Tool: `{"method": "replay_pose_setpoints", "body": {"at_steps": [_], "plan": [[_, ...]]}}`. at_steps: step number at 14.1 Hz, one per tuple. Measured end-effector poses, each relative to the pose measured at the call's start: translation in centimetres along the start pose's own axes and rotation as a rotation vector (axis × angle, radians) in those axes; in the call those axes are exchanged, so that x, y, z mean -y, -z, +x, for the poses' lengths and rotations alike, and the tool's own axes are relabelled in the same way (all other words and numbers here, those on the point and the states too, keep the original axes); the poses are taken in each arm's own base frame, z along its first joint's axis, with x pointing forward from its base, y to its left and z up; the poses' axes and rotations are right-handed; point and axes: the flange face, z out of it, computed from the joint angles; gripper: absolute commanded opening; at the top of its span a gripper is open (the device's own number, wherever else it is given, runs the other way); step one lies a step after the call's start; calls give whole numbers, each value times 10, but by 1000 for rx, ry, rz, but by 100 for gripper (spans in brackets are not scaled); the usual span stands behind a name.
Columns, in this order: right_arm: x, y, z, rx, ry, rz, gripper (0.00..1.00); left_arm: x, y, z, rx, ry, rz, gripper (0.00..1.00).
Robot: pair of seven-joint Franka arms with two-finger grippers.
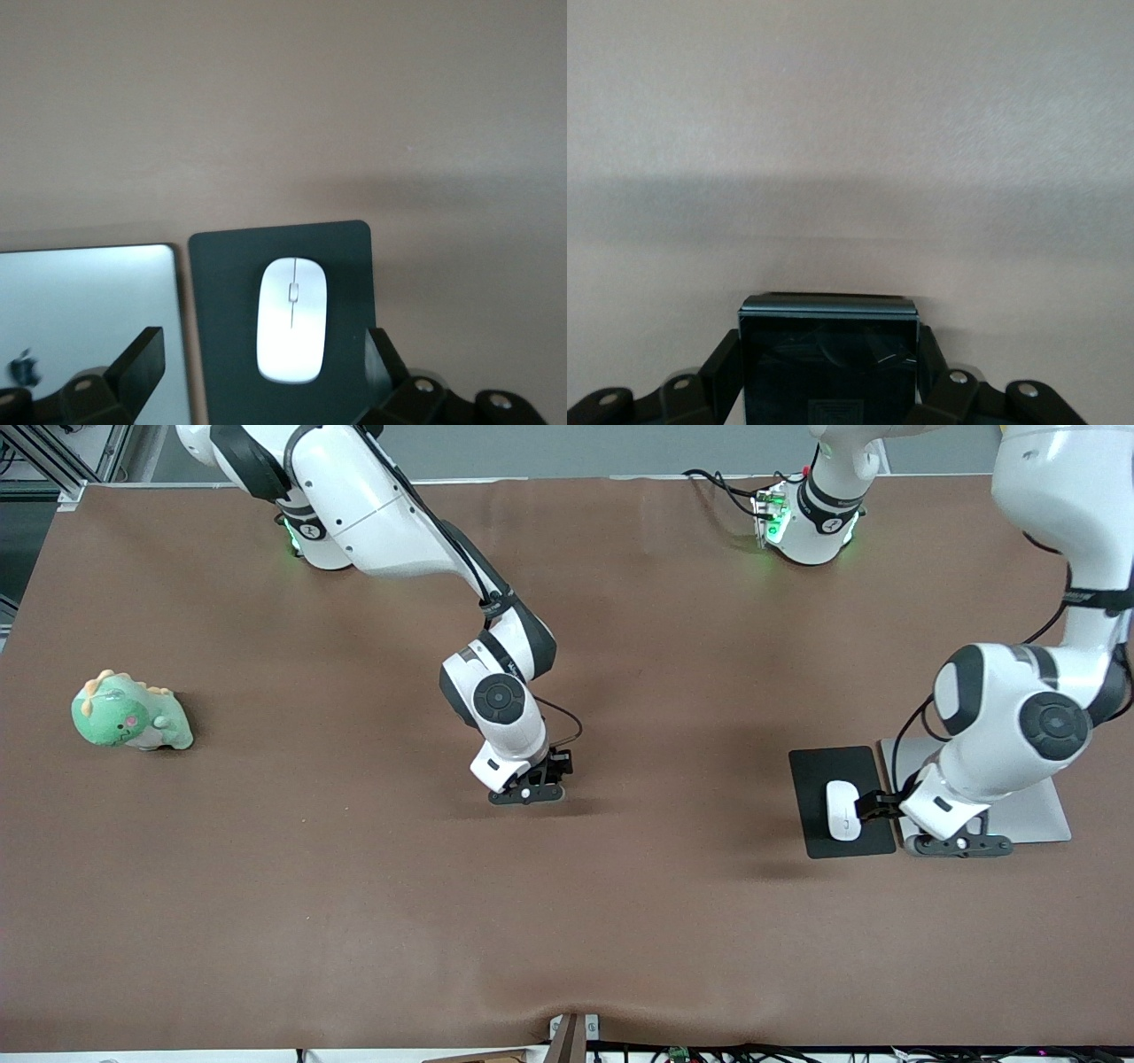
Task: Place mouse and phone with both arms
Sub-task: 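Release the mouse on the pad while the right gripper carries the phone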
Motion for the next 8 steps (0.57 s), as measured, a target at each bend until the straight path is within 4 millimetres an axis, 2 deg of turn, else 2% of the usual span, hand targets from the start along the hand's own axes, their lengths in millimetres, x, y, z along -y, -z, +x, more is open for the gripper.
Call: {"method": "replay_pose_setpoints", "body": {"at_steps": [2,4,6,8], "plan": [[-11,7,13,-15,-21,-1,22,-1,40,7,14,-1,8,100],[-35,18,32,-7,-27,-11,18,0,81,9,14,3,15,100],[-65,44,53,6,-23,-19,16,1,123,4,17,6,25,100],[-102,79,74,16,-66,-24,16,2,165,-8,17,10,37,100]]}}
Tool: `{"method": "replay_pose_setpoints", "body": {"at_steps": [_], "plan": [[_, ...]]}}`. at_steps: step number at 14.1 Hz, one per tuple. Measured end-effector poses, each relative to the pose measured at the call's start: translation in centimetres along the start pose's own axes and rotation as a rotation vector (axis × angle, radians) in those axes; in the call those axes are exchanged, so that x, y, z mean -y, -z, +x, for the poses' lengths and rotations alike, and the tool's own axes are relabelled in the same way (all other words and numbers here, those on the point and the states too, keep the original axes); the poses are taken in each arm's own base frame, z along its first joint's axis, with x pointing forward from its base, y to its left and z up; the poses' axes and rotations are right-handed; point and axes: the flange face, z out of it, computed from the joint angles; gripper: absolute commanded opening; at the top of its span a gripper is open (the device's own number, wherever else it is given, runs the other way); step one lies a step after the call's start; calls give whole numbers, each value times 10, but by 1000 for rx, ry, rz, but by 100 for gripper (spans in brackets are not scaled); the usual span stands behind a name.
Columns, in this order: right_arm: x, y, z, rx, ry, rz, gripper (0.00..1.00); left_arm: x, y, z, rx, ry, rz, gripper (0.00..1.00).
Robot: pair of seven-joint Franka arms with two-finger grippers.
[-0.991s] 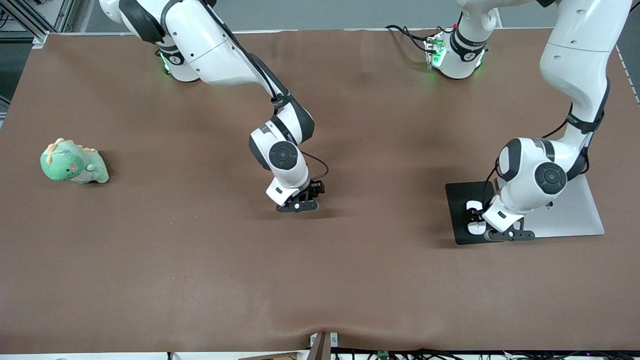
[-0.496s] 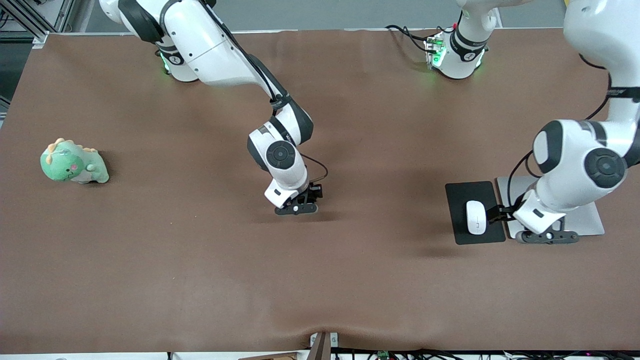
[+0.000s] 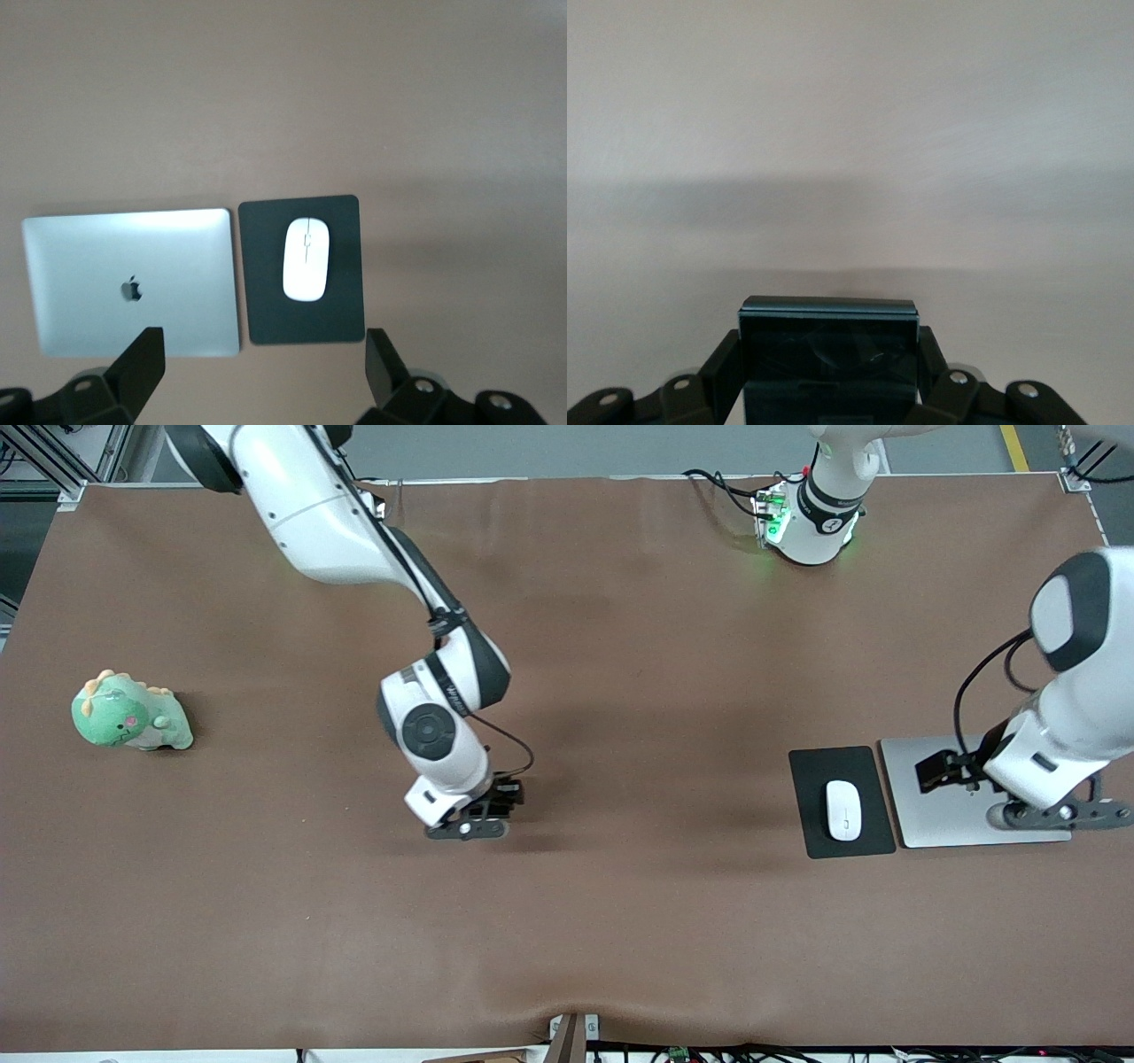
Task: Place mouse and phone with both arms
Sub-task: 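Release the mouse on the pad while the right gripper carries the phone, then lower the phone beside the green plush toy and open the right gripper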
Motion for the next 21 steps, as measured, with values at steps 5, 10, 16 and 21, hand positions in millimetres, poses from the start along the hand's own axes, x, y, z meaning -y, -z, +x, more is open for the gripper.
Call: {"method": "replay_pose_setpoints", "body": {"at_steps": [5,10,16,21], "plan": [[-120,30,43,27,8,-13,18,1,81,-44,0,9,14,100],[-248,25,55,64,98,-16,18,-5,121,-75,11,11,-5,100],[-387,16,45,98,93,-4,17,-18,138,-100,54,-9,-36,100],[-458,1,29,53,-2,-13,18,-14,143,-112,81,-3,-32,100]]}}
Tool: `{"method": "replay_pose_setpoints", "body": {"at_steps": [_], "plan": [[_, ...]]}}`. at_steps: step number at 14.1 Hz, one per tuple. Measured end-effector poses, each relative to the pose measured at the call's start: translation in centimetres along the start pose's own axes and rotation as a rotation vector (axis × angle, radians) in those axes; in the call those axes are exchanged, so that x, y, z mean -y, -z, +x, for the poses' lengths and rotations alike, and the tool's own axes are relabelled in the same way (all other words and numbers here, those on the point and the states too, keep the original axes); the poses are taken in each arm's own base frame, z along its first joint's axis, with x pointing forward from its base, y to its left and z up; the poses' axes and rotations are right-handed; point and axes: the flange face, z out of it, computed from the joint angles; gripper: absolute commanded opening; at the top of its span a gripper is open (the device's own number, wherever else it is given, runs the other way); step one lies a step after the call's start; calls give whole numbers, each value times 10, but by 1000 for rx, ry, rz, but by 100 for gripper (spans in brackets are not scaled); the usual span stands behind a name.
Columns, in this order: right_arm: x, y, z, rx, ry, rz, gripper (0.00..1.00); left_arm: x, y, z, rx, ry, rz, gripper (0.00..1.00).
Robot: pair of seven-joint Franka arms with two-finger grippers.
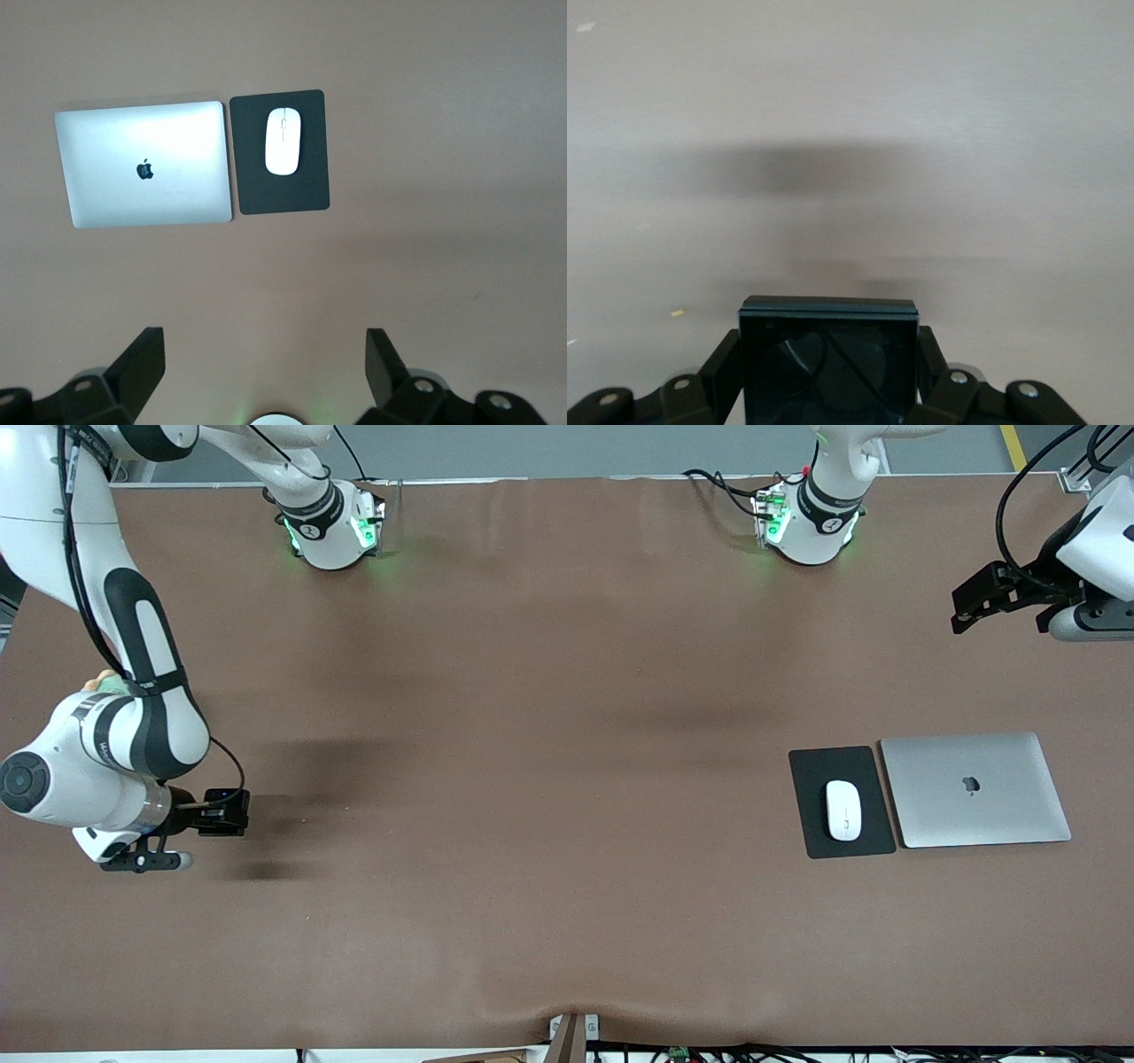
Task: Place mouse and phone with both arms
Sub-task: 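Lower the phone beside the green plush toy and open the right gripper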
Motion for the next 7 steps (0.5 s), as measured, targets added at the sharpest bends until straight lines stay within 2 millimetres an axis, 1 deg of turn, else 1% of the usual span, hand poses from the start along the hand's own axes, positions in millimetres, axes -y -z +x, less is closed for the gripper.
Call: {"method": "replay_pose_setpoints", "body": {"at_steps": [1,2,4,5,7], "plan": [[-11,-14,-8,-28,-3,-9,18,1,1,-1,0,3,0,100],[-18,-27,-16,-47,-5,-16,18,3,2,-2,0,5,0,100],[-23,-55,-34,-47,-13,-22,20,6,2,-3,6,11,0,100],[-24,-59,-38,-46,-20,-18,20,8,2,-4,13,15,1,100],[-28,-60,-46,-34,-31,-13,22,10,2,-6,18,19,1,100]]}}
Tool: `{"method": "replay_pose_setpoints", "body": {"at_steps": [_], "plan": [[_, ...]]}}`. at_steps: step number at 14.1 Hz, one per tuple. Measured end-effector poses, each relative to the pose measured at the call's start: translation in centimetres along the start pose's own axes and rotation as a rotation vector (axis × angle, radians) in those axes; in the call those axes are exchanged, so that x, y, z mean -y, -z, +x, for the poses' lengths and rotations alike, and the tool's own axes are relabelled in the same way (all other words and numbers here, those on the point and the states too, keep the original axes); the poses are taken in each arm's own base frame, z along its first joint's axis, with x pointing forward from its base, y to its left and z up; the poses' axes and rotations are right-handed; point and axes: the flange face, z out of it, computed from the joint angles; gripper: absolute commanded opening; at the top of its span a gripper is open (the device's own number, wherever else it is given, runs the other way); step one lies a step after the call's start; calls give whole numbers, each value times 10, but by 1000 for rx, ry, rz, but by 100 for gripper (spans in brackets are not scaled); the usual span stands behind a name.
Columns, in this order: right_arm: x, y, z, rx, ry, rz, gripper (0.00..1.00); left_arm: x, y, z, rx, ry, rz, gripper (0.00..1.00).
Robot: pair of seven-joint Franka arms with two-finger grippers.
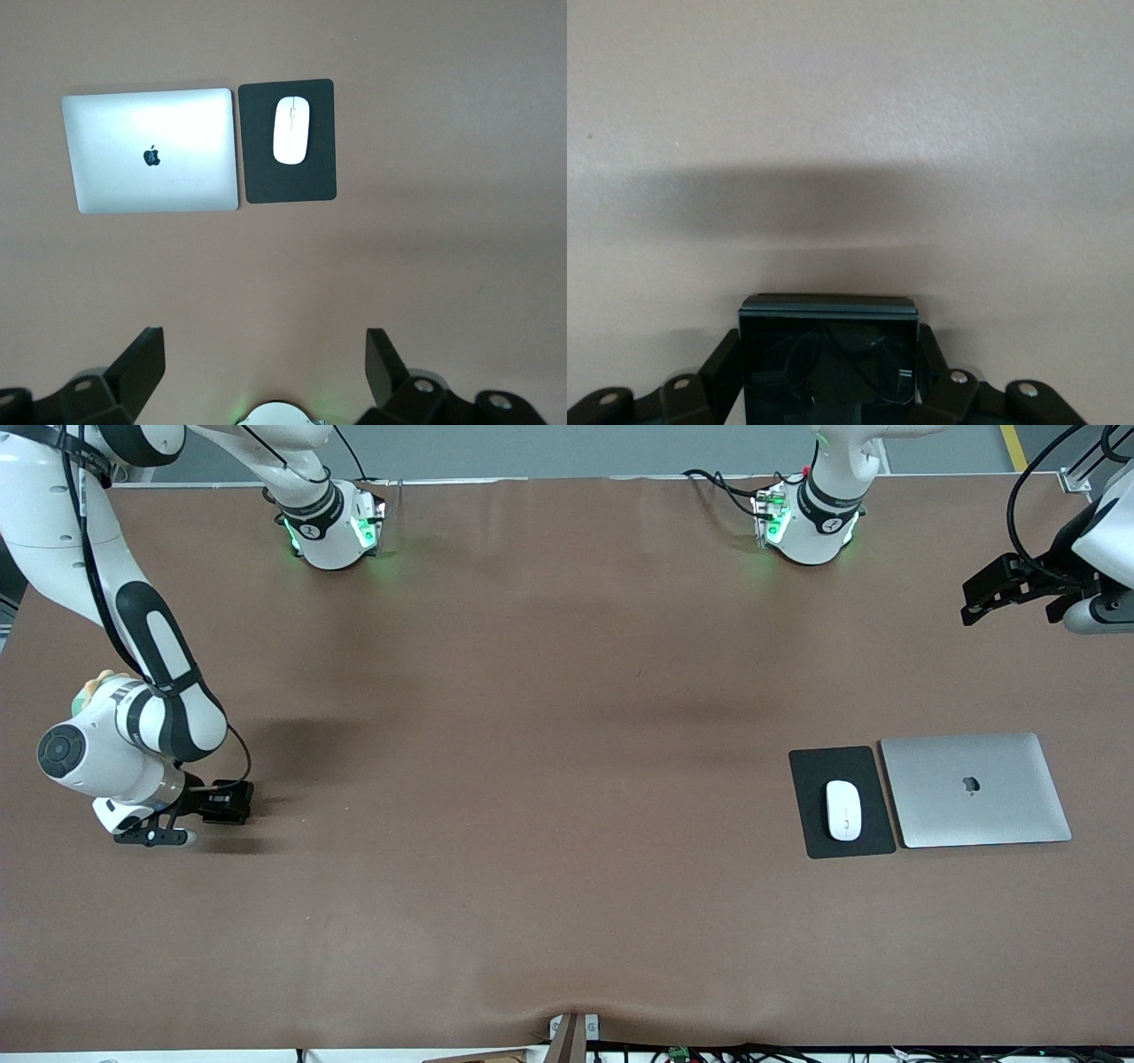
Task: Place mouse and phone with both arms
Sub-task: 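Lower the phone beside the green plush toy and open the right gripper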
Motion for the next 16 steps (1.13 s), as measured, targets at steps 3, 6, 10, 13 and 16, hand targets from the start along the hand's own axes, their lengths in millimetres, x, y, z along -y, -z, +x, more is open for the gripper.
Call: {"method": "replay_pose_setpoints", "body": {"at_steps": [3,6,10,13,16], "plan": [[-9,0,-15,18,13,5,23,-1,0,-1,3,-1,0,100],[-24,0,-32,35,16,11,42,0,1,-2,9,-1,1,100],[-32,-1,-50,79,4,26,100,-1,12,-6,0,-2,1,100],[-23,15,-44,89,13,37,100,-3,12,-7,4,-7,1,100],[8,93,-14,120,12,57,100,-3,12,-7,7,-6,2,100]]}}
